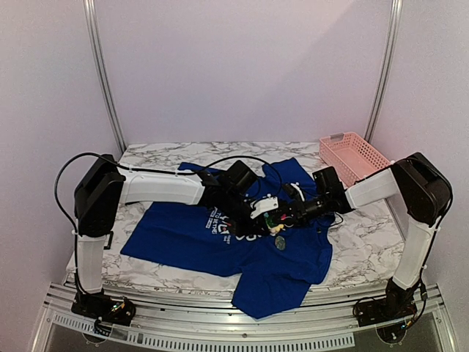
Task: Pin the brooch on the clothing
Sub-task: Cross the clothing with brooches on the flattened clothing.
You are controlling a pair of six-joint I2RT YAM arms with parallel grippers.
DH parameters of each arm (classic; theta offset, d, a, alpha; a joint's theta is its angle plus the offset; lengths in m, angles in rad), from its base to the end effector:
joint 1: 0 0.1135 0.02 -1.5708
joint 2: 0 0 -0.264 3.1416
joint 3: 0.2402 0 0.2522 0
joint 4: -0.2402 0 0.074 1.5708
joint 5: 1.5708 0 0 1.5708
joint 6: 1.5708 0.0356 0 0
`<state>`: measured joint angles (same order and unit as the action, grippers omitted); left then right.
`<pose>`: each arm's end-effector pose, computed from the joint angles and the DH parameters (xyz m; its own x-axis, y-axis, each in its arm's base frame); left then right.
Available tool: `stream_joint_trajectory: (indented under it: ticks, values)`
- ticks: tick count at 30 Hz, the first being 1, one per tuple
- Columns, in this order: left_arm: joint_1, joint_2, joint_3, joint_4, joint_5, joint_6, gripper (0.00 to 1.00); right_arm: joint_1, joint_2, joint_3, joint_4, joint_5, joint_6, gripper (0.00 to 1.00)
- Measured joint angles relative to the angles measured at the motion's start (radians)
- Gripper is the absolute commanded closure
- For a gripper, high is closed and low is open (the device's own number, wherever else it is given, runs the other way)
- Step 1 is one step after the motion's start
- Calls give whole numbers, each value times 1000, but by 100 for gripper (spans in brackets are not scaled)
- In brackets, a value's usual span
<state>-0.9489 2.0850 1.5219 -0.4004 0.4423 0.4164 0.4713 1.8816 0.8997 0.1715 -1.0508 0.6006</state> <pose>0.2495 -0.3743 0.1761 -0.0829 0.7431 -0.6641 0.9954 0.0300 -0.0906 0.2977 0.1864 0.1280 -0.9613 -0.1747 -0.2132 -0.2609 0.3271 0.9082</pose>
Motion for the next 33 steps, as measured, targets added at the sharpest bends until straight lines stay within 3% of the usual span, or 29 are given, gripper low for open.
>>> stream_joint_trajectory:
  ticks: [33]
  values:
    - [-26,-1,19,3,-49,66,100,56,19,53,-110,-7,-135,100]
